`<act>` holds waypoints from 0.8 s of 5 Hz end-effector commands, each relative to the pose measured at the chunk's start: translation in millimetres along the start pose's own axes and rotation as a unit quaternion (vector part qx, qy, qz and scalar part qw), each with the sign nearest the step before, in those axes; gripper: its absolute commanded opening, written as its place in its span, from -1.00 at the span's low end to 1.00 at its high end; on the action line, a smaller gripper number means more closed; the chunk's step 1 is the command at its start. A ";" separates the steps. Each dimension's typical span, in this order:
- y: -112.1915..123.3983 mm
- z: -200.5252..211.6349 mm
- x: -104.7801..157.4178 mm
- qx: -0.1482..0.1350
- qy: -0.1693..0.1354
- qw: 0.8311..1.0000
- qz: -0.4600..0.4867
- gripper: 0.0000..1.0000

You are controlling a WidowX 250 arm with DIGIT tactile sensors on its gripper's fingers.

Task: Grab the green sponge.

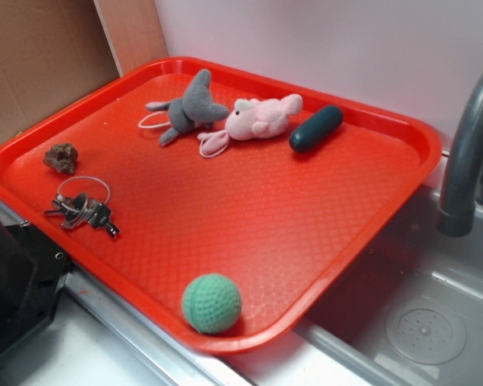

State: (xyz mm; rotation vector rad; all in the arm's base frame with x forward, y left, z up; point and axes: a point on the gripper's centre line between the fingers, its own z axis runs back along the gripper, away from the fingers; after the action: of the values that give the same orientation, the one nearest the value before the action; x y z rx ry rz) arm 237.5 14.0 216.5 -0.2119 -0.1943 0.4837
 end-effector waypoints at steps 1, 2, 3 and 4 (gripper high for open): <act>-15.9 1.6 -17.0 -0.023 0.048 0.997 -0.064 -1.00; -13.8 -7.1 -21.9 -0.014 0.060 0.997 -0.056 -1.00; 5.6 -19.0 -28.5 0.003 0.058 0.998 -0.035 -1.00; 28.4 -39.6 -32.4 0.020 0.060 0.998 -0.011 -1.00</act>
State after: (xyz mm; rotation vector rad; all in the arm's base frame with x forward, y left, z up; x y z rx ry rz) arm 212.0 0.2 155.4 -0.1909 -0.0267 0.4619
